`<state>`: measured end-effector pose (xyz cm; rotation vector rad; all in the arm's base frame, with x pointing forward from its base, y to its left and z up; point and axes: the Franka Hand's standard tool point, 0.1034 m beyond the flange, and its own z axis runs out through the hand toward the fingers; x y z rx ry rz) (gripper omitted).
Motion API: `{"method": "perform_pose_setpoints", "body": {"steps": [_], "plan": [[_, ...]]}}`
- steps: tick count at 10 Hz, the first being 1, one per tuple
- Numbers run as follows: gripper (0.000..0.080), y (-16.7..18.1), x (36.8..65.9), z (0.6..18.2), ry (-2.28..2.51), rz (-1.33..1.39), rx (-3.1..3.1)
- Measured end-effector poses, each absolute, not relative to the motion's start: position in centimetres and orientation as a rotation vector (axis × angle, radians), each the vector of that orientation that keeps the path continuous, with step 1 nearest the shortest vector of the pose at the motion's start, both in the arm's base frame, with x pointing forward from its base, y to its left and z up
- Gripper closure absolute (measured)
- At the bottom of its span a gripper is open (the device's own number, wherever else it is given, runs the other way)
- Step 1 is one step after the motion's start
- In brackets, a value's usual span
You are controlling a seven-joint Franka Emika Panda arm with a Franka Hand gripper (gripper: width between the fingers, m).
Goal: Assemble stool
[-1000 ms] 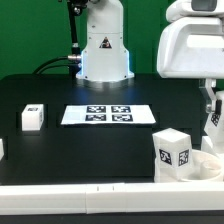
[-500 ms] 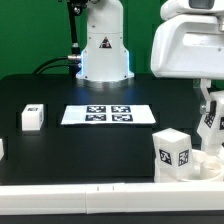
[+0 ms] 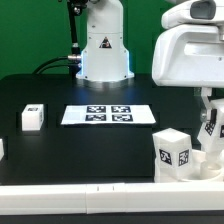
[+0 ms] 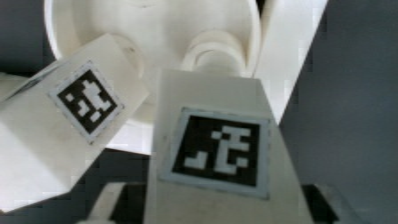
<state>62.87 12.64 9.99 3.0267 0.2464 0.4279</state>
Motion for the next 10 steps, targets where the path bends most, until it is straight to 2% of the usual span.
{"method": "perform_pose_setpoints", "body": {"steps": [3,10], "plan": [[0.0476,13.19,63.23,9.25,0.279,0.424,3.019],[0.0476,12.89,63.67,9.18,0.307,0.462,3.012]]}}
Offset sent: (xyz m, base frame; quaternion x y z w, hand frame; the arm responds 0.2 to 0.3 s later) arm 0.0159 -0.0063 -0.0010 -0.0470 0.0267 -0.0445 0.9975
